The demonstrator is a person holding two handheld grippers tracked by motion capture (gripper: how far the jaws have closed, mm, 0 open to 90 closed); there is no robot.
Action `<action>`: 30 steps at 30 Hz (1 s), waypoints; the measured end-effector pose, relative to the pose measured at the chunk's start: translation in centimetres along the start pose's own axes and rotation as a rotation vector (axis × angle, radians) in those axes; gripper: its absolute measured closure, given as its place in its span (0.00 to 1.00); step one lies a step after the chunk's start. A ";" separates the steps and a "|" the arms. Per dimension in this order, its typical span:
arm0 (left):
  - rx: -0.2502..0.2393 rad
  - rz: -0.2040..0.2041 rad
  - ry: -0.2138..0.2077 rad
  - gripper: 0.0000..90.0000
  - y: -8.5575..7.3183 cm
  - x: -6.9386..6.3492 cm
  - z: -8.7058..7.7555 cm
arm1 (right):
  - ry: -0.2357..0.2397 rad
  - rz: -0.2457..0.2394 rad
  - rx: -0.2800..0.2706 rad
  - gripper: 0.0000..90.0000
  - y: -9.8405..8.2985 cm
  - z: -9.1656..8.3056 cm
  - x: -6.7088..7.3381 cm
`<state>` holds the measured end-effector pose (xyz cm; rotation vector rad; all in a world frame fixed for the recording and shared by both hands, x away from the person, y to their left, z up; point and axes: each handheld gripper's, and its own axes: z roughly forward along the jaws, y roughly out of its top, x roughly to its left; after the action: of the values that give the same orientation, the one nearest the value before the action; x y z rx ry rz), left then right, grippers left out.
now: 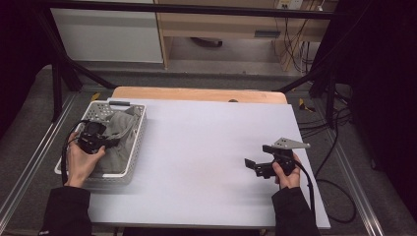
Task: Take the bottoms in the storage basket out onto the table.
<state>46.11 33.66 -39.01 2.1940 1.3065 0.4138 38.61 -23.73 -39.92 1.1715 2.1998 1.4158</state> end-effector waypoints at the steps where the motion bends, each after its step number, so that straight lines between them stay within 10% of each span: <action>1: -0.001 -0.001 -0.001 0.84 0.0 0.0 -0.1 | -0.001 0.000 -0.001 0.04 0.0 0.0 0.0; 30: -0.043 -0.005 -0.029 0.84 0.4 -0.2 -2.2 | -0.002 0.001 -0.003 0.04 0.0 0.0 0.0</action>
<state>45.15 33.94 -37.01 2.1528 1.2756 0.4028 38.60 -23.74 -39.90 1.1721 2.1953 1.4172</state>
